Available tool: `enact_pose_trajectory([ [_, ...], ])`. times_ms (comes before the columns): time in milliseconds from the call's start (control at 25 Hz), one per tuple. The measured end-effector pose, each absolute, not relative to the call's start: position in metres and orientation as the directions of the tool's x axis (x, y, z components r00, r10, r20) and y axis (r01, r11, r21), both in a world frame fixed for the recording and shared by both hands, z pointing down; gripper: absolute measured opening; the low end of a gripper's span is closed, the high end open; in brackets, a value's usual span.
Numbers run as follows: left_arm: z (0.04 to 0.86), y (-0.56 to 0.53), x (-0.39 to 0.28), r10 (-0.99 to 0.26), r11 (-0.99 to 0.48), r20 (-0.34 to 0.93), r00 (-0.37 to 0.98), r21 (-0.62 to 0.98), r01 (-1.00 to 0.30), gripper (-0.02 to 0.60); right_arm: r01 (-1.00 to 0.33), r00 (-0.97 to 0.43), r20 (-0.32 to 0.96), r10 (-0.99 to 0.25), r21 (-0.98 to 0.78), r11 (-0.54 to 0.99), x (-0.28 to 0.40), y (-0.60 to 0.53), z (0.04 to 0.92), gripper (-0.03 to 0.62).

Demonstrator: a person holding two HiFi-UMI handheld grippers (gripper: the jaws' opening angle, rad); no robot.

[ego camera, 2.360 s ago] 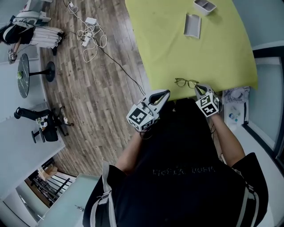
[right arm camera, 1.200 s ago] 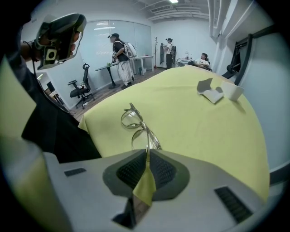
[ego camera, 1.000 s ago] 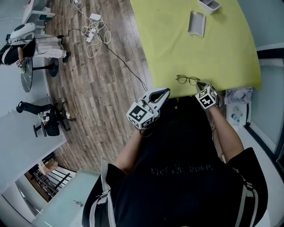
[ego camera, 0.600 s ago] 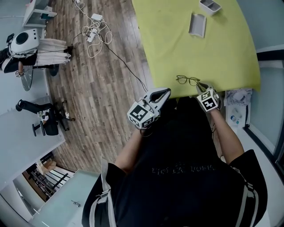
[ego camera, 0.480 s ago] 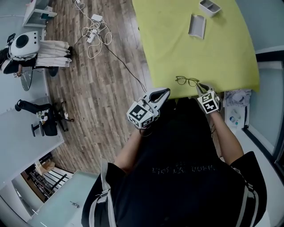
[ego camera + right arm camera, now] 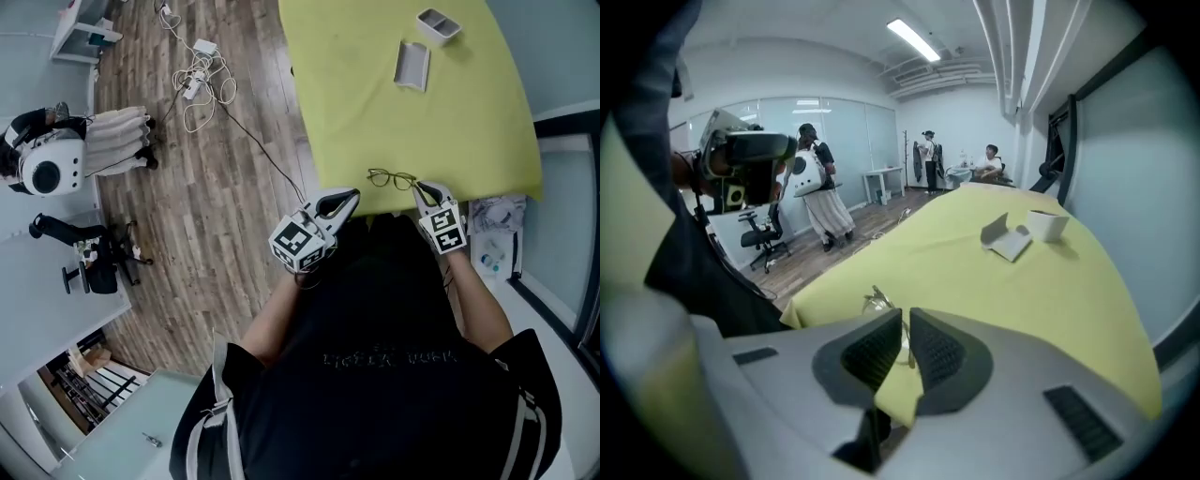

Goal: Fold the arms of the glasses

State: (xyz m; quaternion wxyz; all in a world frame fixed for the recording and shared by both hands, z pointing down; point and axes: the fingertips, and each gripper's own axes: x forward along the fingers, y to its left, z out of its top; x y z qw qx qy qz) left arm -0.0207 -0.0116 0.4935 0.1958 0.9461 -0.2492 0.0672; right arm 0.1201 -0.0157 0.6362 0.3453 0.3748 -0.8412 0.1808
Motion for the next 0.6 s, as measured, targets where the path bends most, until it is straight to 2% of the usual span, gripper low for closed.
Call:
enact_pose_trajectory([
  [600, 0.490, -0.017, -0.028, -0.451, -0.806, 0.213, 0.867, 0.321, -0.498, 0.018, -0.693, -0.669, 0.447, -0.595, -0.085, 0.716, 0.076, -0.009, 0.522, 0.034],
])
